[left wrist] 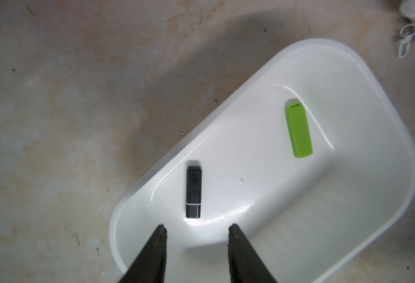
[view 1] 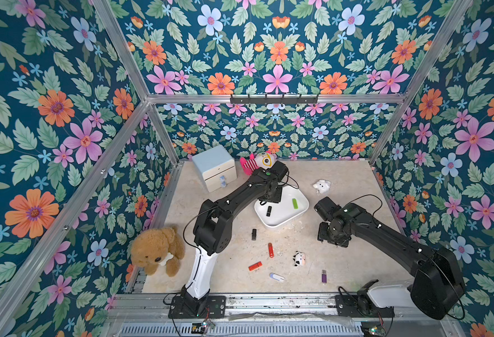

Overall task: Put the usb flash drive into the storage box
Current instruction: Pick up the USB flash from the center of the board.

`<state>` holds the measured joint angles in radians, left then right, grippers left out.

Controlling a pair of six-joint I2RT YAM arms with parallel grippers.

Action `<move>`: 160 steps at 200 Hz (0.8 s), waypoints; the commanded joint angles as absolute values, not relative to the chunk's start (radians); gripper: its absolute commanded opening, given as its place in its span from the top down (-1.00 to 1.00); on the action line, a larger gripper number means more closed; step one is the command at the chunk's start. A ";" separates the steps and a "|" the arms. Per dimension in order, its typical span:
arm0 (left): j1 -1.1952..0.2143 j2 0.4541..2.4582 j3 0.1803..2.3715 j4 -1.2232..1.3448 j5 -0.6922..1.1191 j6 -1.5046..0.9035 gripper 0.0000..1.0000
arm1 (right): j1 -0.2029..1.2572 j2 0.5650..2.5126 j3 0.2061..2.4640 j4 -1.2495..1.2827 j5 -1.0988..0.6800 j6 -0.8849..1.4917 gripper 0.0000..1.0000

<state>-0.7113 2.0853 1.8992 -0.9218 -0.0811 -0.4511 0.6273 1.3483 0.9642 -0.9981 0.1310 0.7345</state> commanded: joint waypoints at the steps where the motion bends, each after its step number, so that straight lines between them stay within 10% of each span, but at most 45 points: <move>1: -0.712 2.030 1.856 -0.966 -0.118 -0.474 0.02 | 0.672 1.330 0.930 -1.004 0.114 0.810 -0.32; 160: -0.713 1.685 1.348 -0.891 -0.149 -0.567 -0.02 | 0.922 1.301 0.655 -0.840 0.061 1.005 -0.16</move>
<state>-0.7113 1.7065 1.3735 -0.9016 -0.1329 -0.5449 0.9028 1.2976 0.6788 -0.8738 0.0750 0.9615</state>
